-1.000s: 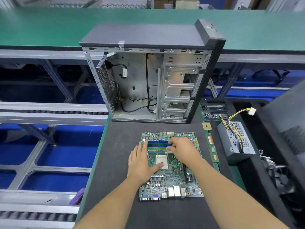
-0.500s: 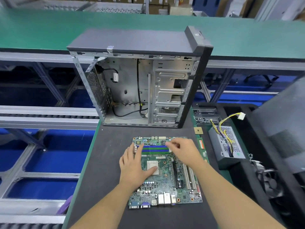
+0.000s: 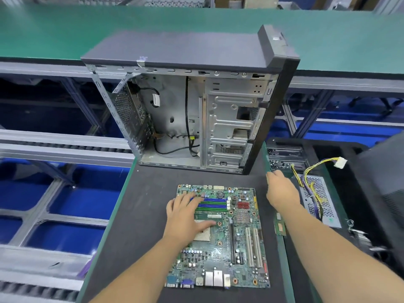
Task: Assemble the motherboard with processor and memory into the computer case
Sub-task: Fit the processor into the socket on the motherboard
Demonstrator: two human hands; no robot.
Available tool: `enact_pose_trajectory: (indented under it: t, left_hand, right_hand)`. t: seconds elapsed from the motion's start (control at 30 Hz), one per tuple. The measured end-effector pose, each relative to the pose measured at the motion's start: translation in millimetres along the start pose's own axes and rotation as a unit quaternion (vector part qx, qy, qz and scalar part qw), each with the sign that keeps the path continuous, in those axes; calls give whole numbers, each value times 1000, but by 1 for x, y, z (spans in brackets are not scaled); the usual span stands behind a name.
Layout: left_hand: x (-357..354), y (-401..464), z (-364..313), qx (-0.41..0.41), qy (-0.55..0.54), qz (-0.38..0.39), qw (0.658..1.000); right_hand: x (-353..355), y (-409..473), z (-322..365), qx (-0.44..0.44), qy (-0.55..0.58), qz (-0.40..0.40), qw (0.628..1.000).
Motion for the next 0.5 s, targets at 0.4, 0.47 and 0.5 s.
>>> enact_pose_trajectory:
  t: [0.4,0.47,0.5]
  left_hand:
    - [1,-3,-7,-57,50,-45,996]
    - [0,-4,-8,-56,56,-41,996]
    - [0,-4,-8,-55,60,-39,996]
  right_hand:
    - [-12,31,3,95,-80,56,991]
    - [-12,32,5,99,-84,60,990]
    - [-12,33,5,99,-84,63,990]
Point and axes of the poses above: each hand's wrist, its own y-axis towards the middle knuckle, its own x-axis out of the back of the hand, z = x × y, the point moved 8 cm from there along y, towards the middle knuckle, and after that the axes turned 5 degrees about z, right-handed, at the moved point
